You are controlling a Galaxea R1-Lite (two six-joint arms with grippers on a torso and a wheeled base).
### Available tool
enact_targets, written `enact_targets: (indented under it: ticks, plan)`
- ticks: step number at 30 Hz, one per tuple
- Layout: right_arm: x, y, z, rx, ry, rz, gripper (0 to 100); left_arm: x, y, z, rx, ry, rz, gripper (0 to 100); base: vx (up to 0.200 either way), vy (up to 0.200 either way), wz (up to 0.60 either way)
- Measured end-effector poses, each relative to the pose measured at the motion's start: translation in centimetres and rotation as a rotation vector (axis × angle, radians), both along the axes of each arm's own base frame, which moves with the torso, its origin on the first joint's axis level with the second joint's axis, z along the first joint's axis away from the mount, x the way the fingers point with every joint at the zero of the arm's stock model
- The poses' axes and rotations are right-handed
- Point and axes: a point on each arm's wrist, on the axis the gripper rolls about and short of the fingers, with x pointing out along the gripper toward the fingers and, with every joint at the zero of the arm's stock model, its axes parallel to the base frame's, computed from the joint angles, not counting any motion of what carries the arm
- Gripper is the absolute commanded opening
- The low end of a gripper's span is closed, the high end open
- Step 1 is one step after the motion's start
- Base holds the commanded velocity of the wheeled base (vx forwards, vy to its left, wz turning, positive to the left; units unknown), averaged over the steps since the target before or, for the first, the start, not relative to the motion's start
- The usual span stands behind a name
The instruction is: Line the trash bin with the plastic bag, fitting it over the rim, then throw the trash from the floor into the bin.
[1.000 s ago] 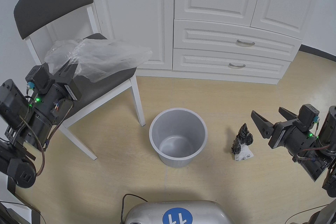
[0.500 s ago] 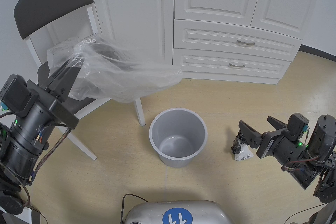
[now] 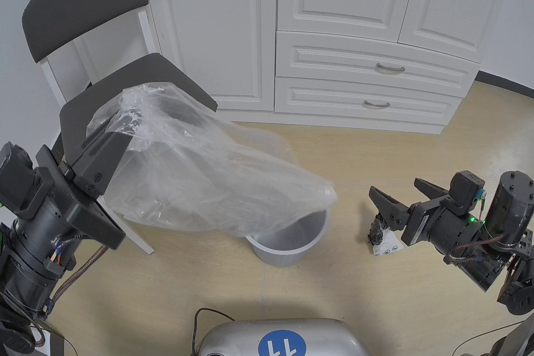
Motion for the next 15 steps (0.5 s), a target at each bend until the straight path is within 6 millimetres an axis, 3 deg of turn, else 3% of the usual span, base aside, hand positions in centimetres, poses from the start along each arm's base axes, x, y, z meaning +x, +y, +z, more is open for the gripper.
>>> enact_targets:
  ticks: [8, 15]
  plan:
    - [1.1, 0.3, -1.3, -0.06, 0.23, 0.065, 100, -0.3, -0.3, 0.0, -0.001, -0.003, -0.033, 0, 0.0, 0.0, 0.0]
    - [1.7, 1.5, -1.9, -0.031, 0.312, 0.105, 100, -0.9, -0.6, 0.3, -0.014, -0.017, -0.07, 0, 0.0, 0.0, 0.0]
